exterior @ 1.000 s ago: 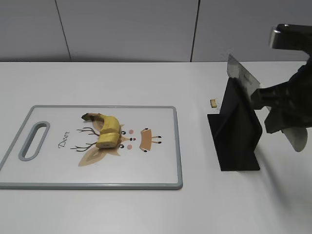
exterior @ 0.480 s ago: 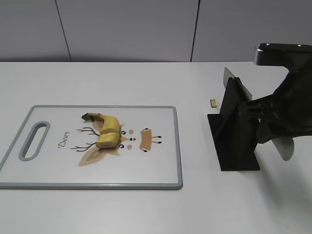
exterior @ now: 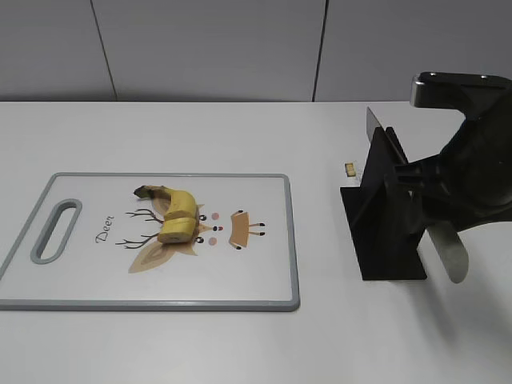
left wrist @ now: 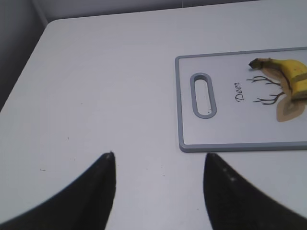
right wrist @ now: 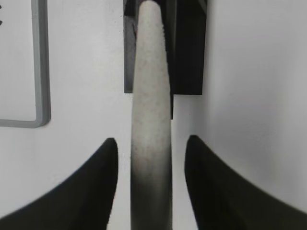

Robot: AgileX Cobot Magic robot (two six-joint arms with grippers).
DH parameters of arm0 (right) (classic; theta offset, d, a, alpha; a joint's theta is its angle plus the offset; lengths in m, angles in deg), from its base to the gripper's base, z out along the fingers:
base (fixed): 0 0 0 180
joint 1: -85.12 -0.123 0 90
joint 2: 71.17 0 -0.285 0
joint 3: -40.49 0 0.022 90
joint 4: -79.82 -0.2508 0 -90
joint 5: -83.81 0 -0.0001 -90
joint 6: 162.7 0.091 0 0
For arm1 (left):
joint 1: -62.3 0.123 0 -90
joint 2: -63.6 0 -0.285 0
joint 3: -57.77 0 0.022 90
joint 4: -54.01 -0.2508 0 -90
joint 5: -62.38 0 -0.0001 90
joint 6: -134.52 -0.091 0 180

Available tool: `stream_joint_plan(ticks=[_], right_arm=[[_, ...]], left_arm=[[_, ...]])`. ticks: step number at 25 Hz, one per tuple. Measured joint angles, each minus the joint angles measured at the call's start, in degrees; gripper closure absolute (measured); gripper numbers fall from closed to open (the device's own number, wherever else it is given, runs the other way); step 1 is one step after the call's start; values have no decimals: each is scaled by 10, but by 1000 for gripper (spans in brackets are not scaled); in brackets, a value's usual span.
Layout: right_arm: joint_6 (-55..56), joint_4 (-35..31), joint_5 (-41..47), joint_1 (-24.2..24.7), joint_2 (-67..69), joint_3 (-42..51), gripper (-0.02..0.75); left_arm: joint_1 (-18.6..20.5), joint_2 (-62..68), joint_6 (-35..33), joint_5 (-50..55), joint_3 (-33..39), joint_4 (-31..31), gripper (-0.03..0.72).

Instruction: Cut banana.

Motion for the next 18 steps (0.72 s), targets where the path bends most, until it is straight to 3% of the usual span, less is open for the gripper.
stream_joint_plan(ticks=[6, 14, 18], right_arm=[[-22, -2, 13, 0, -5, -14, 232], [-178, -4, 37, 0, -131, -27, 215], [-260, -37, 61, 0, -215, -11, 214]], left_arm=[[0, 0, 0, 0, 0, 0, 135], [0, 0, 0, 0, 0, 0, 135], [0, 0, 0, 0, 0, 0, 135]])
